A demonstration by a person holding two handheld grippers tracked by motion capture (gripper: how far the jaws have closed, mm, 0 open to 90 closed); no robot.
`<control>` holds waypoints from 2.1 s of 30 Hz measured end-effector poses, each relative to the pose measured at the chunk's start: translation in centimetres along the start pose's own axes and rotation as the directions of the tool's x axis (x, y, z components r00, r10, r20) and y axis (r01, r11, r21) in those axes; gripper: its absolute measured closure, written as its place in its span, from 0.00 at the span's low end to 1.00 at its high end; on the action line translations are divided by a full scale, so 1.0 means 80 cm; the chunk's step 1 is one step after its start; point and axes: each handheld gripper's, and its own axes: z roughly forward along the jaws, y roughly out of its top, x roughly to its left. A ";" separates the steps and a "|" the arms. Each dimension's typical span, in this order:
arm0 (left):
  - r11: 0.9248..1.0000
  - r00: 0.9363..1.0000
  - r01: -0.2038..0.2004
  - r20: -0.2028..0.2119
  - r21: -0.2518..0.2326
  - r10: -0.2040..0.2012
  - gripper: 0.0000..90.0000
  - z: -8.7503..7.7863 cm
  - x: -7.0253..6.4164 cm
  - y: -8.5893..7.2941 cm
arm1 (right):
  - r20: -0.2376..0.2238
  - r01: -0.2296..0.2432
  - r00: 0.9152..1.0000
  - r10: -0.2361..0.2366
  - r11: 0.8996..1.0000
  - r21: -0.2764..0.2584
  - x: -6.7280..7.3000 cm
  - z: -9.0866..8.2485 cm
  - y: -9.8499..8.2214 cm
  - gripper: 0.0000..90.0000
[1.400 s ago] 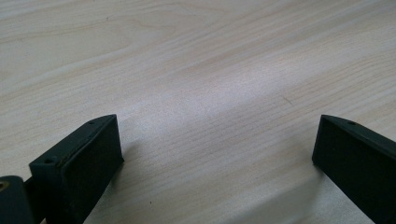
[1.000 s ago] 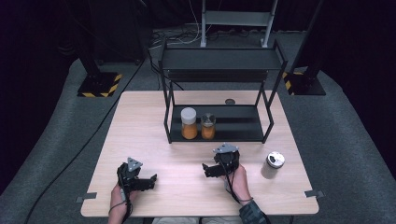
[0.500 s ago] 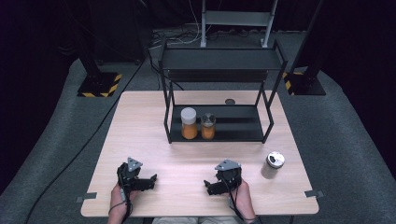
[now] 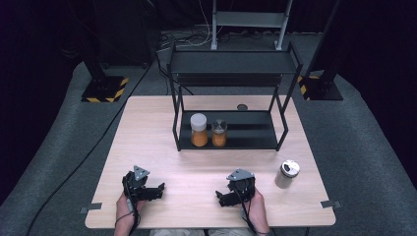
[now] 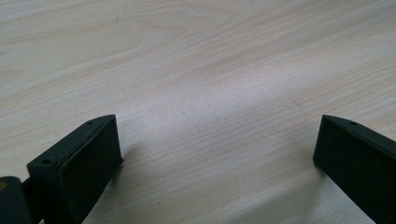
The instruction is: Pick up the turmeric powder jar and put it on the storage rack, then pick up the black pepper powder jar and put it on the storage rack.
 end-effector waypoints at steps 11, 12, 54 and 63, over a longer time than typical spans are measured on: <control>1.000 1.000 -0.002 -0.002 -0.001 0.002 0.00 0.000 0.000 0.000 | 0.007 -0.018 1.000 0.018 1.000 0.001 -0.001 0.000 0.000 0.00; 1.000 1.000 0.001 0.001 0.000 -0.001 0.00 0.000 0.000 0.000 | 0.007 -0.019 1.000 0.019 1.000 0.000 -0.001 0.000 0.000 0.00; 1.000 1.000 0.003 0.009 0.002 -0.003 0.00 0.001 0.003 0.001 | 0.008 0.034 0.999 -0.035 0.997 0.062 -0.005 -0.011 0.008 0.00; 1.000 1.000 0.003 0.009 0.002 -0.003 0.00 0.001 0.003 0.001 | 0.061 -0.006 0.998 0.007 1.000 -0.025 -0.016 -0.041 -0.007 0.00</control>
